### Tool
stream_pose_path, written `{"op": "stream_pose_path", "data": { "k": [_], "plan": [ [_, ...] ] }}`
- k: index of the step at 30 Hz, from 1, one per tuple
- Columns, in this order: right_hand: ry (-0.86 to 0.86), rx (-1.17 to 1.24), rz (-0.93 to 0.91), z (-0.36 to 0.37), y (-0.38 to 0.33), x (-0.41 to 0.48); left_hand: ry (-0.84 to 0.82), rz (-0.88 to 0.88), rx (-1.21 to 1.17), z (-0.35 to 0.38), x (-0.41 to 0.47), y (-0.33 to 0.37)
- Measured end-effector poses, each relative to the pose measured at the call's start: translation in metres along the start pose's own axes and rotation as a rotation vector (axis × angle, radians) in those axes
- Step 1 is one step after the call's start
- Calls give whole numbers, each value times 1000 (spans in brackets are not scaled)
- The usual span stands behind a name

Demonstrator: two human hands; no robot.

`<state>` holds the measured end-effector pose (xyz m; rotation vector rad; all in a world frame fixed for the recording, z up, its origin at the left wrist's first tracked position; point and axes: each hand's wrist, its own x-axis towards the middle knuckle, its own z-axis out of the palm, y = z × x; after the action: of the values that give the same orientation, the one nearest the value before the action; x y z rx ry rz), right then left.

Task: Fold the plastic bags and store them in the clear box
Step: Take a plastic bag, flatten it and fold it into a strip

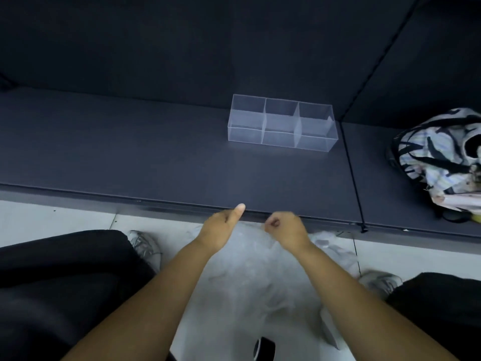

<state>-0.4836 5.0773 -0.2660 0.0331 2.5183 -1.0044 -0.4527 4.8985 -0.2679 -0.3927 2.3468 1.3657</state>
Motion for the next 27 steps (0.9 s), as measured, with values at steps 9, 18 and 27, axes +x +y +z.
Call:
{"op": "stream_pose_path", "data": {
  "k": [9, 18, 27],
  "plan": [
    [-55, 310, -110, -95, -29, -6, -96, 3, 9, -7, -17, 15],
    [-77, -102, -157, 1, -12, -7, 68, -67, 68, 2, -46, -7],
    [-84, 1064, -44, -131, -72, -31, 30, 94, -297, 9, -48, 35]
  ]
}}
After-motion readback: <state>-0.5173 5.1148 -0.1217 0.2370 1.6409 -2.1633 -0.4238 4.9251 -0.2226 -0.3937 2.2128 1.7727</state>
